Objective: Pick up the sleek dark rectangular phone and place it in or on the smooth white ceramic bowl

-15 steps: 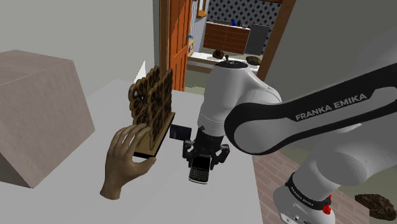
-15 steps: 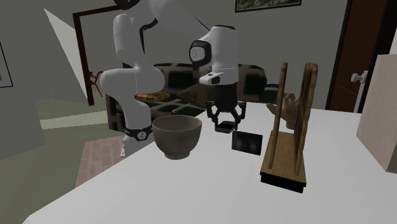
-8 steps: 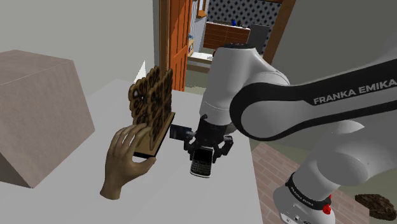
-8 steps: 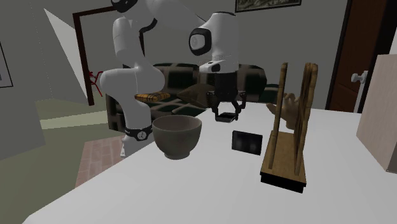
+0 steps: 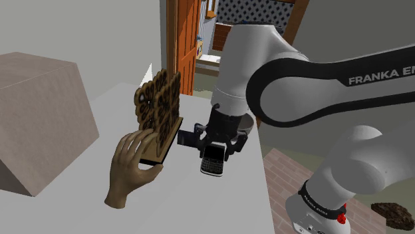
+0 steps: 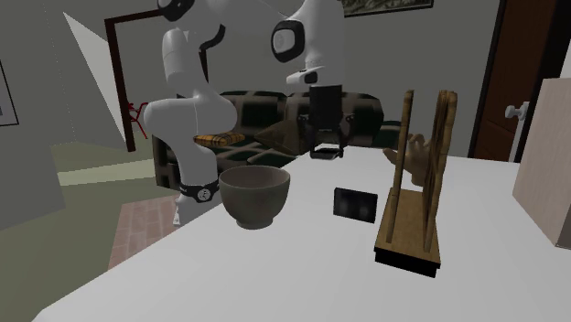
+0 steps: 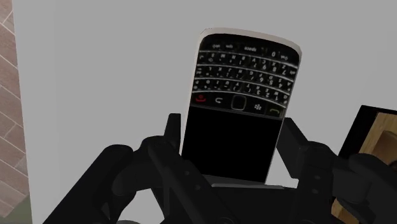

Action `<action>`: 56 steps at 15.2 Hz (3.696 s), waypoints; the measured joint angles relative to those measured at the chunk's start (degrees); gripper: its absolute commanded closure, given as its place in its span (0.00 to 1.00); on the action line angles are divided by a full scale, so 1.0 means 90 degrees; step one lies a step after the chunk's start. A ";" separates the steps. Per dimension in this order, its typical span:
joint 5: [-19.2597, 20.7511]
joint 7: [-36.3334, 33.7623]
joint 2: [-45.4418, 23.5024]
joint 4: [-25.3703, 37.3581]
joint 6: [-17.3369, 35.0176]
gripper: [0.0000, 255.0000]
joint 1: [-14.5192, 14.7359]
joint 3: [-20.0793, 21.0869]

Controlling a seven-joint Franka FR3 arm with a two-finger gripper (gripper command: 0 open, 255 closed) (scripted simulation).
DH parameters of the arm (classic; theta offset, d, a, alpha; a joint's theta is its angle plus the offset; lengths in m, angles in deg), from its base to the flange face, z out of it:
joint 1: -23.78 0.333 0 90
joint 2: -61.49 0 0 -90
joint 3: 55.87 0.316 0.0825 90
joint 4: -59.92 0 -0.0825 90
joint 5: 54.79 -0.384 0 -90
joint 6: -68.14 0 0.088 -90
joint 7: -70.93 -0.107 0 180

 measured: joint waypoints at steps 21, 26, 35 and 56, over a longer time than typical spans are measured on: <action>0.0687 0.0678 0.0505 0.0785 -0.1500 1.00 -0.0293 -0.1228; 0.1064 0.1424 0.0504 0.0639 -0.1508 1.00 -0.0592 -0.1870; 0.1727 0.2600 0.0020 0.0755 -0.1324 1.00 -0.1195 -0.2825; 0.1616 0.2734 -0.0242 -0.0198 -0.0110 0.00 -0.1171 -0.2720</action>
